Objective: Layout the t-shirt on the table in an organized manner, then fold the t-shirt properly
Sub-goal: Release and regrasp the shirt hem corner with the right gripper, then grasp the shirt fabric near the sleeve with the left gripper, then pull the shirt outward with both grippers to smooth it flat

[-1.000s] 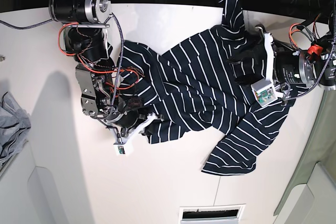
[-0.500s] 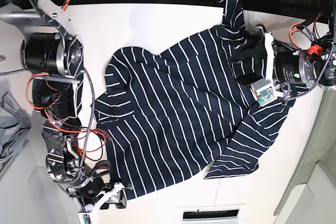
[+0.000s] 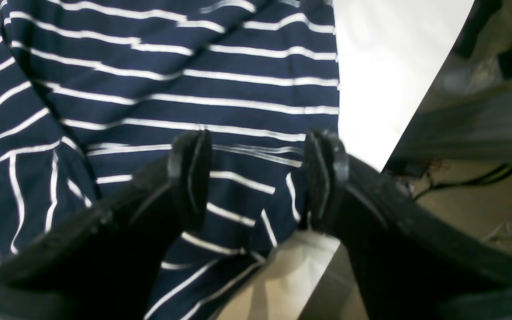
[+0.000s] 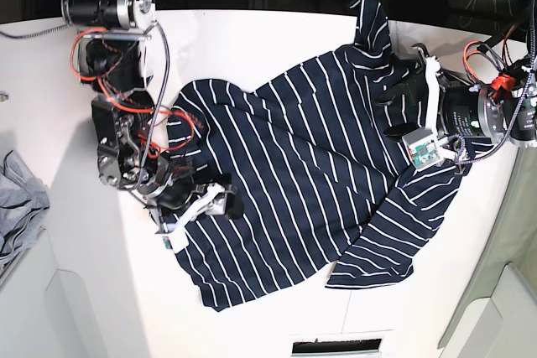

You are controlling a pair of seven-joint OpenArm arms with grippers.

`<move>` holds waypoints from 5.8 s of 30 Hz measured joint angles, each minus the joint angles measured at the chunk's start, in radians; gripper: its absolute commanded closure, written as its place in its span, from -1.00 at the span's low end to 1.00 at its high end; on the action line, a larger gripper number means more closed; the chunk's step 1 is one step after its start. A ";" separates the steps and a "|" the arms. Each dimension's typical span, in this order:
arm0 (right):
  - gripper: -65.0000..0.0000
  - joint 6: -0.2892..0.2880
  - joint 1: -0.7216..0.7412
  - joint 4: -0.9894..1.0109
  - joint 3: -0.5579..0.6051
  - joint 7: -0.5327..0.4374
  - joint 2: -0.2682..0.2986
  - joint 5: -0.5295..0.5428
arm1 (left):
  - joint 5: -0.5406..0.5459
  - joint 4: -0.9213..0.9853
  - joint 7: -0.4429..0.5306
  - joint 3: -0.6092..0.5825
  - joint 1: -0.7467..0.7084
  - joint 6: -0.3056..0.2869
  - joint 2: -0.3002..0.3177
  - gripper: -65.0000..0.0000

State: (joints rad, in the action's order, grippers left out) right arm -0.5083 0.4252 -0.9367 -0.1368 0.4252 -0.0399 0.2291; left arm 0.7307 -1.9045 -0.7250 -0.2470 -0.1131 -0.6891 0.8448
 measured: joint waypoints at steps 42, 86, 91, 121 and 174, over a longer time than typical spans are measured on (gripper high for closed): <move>1.00 0.224 -0.479 -0.689 -0.265 0.019 0.026 -0.203 | 0.068 0.000 -0.008 0.000 0.037 0.000 0.000 -0.08; -0.07 0.180 -0.364 -0.347 0.044 -0.077 -0.107 -0.170 | -0.546 0.457 0.164 -0.206 0.277 0.508 -0.291 -0.19; -0.08 0.180 -0.364 -0.347 0.044 -0.077 -0.105 -0.171 | -0.548 0.457 0.157 -0.206 0.277 0.510 -0.298 -0.19; -0.07 0.180 -0.364 -0.347 0.044 -0.080 -0.105 -0.171 | -0.626 0.596 0.234 -0.204 0.362 0.520 -0.311 0.32; 1.00 0.180 -0.381 -0.444 0.045 -0.067 0.012 -0.176 | 0.080 0.580 0.049 -0.175 0.311 0.082 0.166 1.00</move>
State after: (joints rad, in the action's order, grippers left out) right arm -0.3283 0.0444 -1.3811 -0.0914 0.3584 -0.0280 0.0532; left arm 0.8112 -1.3247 -0.6762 -0.4217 0.1982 -0.6071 1.0107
